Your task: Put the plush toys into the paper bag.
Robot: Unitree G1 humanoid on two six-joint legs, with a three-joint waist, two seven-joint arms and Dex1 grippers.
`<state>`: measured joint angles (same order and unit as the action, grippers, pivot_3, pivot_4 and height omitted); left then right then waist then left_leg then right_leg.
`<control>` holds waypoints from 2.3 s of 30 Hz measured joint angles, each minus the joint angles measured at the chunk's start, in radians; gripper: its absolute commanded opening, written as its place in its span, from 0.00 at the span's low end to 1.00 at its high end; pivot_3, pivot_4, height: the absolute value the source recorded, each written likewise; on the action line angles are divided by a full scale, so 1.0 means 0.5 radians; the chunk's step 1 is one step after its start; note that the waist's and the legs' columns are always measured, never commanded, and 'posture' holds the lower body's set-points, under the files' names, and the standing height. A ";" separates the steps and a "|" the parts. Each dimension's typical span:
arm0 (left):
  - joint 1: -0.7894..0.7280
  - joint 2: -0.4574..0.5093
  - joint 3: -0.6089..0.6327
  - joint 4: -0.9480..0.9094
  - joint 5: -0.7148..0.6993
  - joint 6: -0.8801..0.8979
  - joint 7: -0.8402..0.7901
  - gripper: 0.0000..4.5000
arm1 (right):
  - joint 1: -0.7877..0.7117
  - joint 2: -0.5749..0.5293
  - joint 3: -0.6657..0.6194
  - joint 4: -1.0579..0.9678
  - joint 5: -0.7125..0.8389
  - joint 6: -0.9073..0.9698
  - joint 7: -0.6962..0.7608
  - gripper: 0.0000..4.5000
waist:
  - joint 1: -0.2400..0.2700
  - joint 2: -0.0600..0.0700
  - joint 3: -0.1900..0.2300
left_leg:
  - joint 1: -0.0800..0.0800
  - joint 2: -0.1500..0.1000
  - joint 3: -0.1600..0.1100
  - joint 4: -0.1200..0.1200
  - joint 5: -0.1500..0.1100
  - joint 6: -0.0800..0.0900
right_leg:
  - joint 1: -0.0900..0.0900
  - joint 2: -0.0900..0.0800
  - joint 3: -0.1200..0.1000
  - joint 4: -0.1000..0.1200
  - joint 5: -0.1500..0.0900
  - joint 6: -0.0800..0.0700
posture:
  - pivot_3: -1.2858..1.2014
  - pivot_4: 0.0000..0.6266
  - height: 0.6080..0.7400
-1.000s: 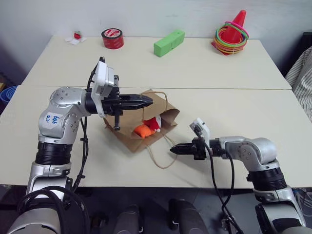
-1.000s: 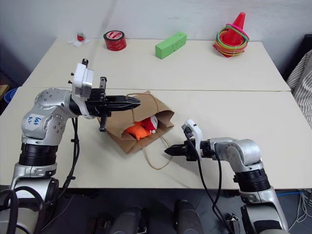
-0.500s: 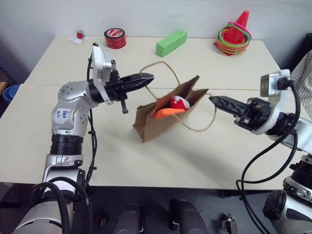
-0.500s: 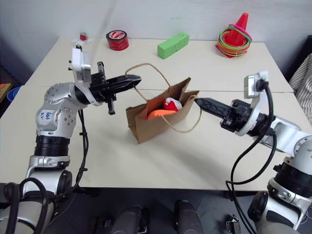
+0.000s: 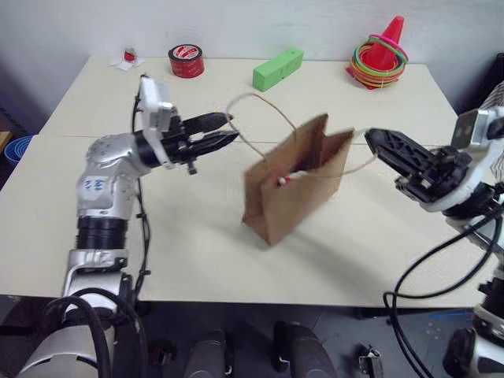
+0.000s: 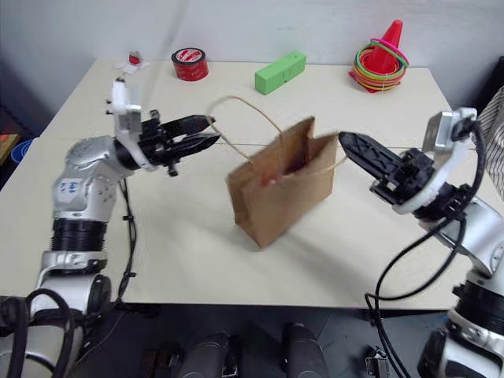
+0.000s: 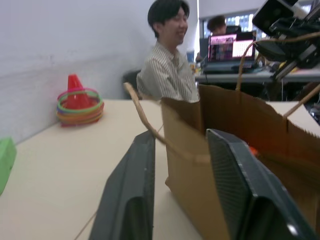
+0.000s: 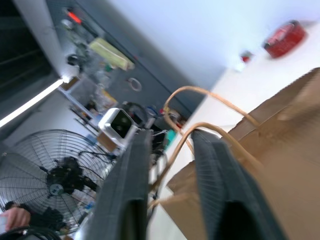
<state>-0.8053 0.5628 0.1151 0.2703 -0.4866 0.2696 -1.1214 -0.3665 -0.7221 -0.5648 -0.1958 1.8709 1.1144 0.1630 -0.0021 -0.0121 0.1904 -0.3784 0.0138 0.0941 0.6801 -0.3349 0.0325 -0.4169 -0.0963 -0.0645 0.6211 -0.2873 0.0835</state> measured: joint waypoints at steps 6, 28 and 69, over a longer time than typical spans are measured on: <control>0.182 0.192 0.011 -0.137 0.000 0.137 -0.067 1.00 | 0.357 -0.287 -0.042 -0.211 -0.421 -0.010 0.399 0.98 | 0.005 0.000 0.000 | 0.001 0.000 -0.002 0.002 -0.002 0.003 | 0.004 -0.001 0.000 -0.004 0.002 0.004 | 0.52 0.24 1.00; 0.984 -0.335 -0.173 -1.240 -0.084 0.398 0.752 1.00 | 1.081 -0.081 0.201 -0.247 -2.478 -1.967 1.942 0.72 | 0.010 0.000 0.000 | 0.015 0.000 0.000 -0.003 -0.005 -0.002 | 0.016 0.000 0.005 -0.021 0.008 0.006 | 0.52 0.24 1.00; 0.003 -0.067 -0.489 0.349 0.058 -0.459 -0.762 0.00 | 1.615 0.013 -0.222 -0.716 -2.441 -2.094 1.822 0.99 | 0.037 0.000 0.000 | 0.015 -0.001 0.003 0.003 -0.005 0.002 | 0.016 0.002 0.004 -0.018 0.008 0.006 | 0.52 0.24 1.00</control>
<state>-0.8037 0.5294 -0.1292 0.4445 -0.4578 0.0402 -1.5025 0.4411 -0.7158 -0.6760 -0.5536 0.6503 0.0672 1.0738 0.0166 -0.0121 0.1903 -0.3711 0.0132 0.0954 0.6817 -0.3376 0.0335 -0.4089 -0.0950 -0.0626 0.6122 -0.2832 0.0866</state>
